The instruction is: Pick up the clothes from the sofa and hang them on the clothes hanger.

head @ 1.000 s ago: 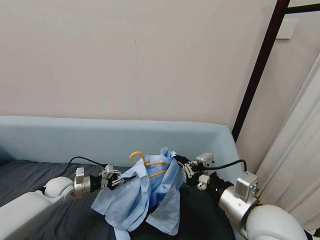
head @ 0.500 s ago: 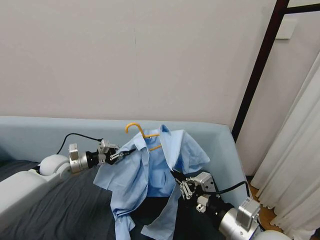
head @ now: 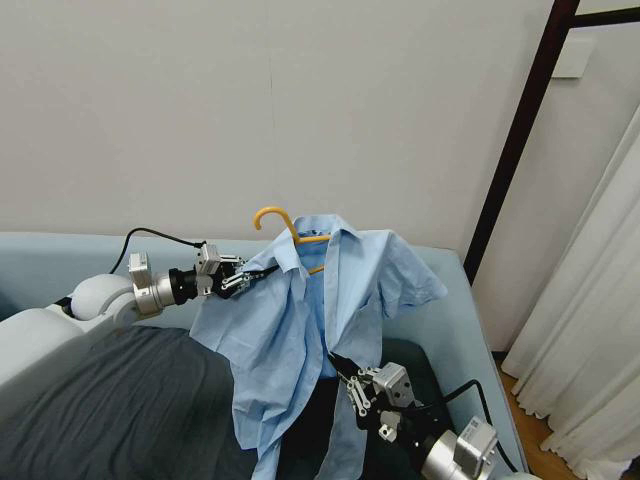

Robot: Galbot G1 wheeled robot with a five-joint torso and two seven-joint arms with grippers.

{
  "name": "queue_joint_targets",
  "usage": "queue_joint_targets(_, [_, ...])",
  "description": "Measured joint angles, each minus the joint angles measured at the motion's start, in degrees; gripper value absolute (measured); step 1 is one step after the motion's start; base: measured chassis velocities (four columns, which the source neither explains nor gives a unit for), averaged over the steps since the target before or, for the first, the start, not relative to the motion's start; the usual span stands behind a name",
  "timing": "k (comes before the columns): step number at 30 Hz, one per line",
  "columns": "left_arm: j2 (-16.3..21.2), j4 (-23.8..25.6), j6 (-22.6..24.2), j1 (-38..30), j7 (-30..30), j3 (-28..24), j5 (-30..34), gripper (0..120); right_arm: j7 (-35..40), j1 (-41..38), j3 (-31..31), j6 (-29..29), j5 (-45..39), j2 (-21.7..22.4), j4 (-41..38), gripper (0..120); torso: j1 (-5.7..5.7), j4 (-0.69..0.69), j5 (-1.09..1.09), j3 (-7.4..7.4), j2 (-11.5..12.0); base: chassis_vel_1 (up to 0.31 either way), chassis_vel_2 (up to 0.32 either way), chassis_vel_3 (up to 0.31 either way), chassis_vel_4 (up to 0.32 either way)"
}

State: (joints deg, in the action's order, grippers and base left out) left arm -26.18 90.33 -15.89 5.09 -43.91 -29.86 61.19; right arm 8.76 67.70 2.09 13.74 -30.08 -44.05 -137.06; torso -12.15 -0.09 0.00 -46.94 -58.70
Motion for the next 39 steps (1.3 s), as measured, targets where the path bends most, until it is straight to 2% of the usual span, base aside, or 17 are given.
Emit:
queue_joint_targets(5, [0.6,0.4,-1.7,-0.2,-1.5,-1.0,-2.6,6,-2.3,3.1,0.2,-1.1,2.3,0.3,0.6,2,0.0,0.0,-0.01,0.0,0.0,0.0,0.0,0.0,0.0])
queue_joint_targets(8, [0.1,0.1,-3.0,0.8,-1.6,-1.1,-4.8,6,-3.3,5.2,-0.3,-1.7,4.5,0.6,0.5,15,0.0,0.01,-0.01,0.0,0.0,0.0,0.0,0.0,0.0])
queue_joint_targets(9, [0.1,0.1,-3.0,0.8,-1.6,-1.1,-4.8,6,-3.3,5.2,-0.3,-1.7,4.5,0.6,0.5,15,0.0,0.01,-0.01,0.0,0.0,0.0,0.0,0.0,0.0])
queue_joint_targets(13, [-2.0,-1.1,-3.9,1.6,-1.0,-0.7,-6.7,6,-6.3,8.5,-1.8,-4.5,13.8,1.9,0.6,35,0.0,0.0,0.0,0.0,0.0,0.0,0.0,0.0,0.0])
queue_joint_targets(14, [-2.0,-1.1,-3.9,1.6,-1.0,-0.7,-6.7,6,-6.3,8.5,-1.8,-4.5,13.8,1.9,0.6,35,0.0,0.0,0.0,0.0,0.0,0.0,0.0,0.0,0.0])
queue_joint_targets(17, [-3.1,-1.8,-4.1,1.6,-0.8,-0.6,-7.3,6,-4.9,10.5,-3.1,-4.2,13.7,2.2,-0.7,49,0.0,-0.01,-0.01,0.0,0.0,0.0,0.0,0.0,0.0])
queue_joint_targets(18, [-3.1,-1.8,-4.1,1.6,-0.8,-0.6,-7.3,6,-4.9,10.5,-3.1,-4.2,13.7,2.2,-0.7,49,0.0,-0.01,-0.01,0.0,0.0,0.0,0.0,0.0,0.0])
queue_joint_targets(20, [-3.5,-2.4,-4.3,1.2,-0.8,-0.8,-8.0,6,-0.9,10.0,-4.0,-1.9,9.4,2.1,-2.2,57,0.0,-0.01,0.0,0.0,0.0,0.0,0.0,0.0,0.0])
queue_joint_targets(22, [-4.0,-3.2,-4.9,1.1,-0.9,-1.1,-9.1,6,5.3,7.6,-5.0,1.2,1.2,2.0,-4.0,68,0.0,0.0,0.0,0.0,0.0,0.0,0.0,0.0,0.0])
queue_joint_targets(23, [-4.0,-3.2,-4.9,1.1,-0.9,-1.1,-9.1,6,5.3,7.6,-5.0,1.2,1.2,2.0,-4.0,68,0.0,0.0,0.0,0.0,0.0,0.0,0.0,0.0,0.0])
queue_joint_targets(25, [-4.4,-3.6,-5.4,1.2,-1.1,-1.3,-10.3,6,11.1,4.0,-6.3,2.5,-4.8,2.2,-5.1,76,0.0,0.01,0.0,0.0,0.0,0.0,0.0,0.0,0.0])
queue_joint_targets(28, [-4.6,-3.8,-5.8,1.6,-1.3,-1.3,-11.3,6,14.3,0.8,-7.1,1.0,-4.9,2.5,-5.1,84,0.0,0.01,0.0,-0.01,0.0,0.0,0.0,0.0,0.0])
queue_joint_targets(31, [-5.0,-3.8,-6.0,2.3,-1.3,-1.3,-11.9,6,18.5,-5.8,-7.5,0.6,-6.3,3.1,-5.1,98,0.0,0.01,0.0,0.0,0.0,0.0,0.0,0.0,0.0])
queue_joint_targets(33, [-5.1,-3.8,-6.0,2.4,-1.3,-1.3,-12.1,6,19.9,-7.8,-7.2,1.3,-8.5,3.3,-5.1,99,0.0,0.01,-0.01,-0.01,0.0,0.0,0.0,0.0,0.0])
queue_joint_targets(36, [-5.2,-3.8,-6.1,2.8,-1.2,-1.3,-12.8,6,23.7,-13.3,-6.0,4.1,-19.0,3.8,-5.3,100,0.0,0.0,0.0,-0.01,0.0,0.0,0.0,0.0,0.0])
queue_joint_targets(37, [-5.2,-3.8,-6.1,2.8,-1.2,-1.3,-12.8,6,23.7,-13.3,-6.0,4.1,-19.0,3.8,-5.3,100,0.0,0.0,0.0,-0.01,0.0,0.0,0.0,0.0,0.0])
queue_joint_targets(39, [-5.3,-3.8,-6.2,3.1,-1.0,-1.3,-13.5,6,26.3,-16.6,-5.1,6.0,-25.8,3.7,-5.7,100,0.0,0.0,-0.01,-0.01,0.0,0.0,0.0,0.0,0.0])
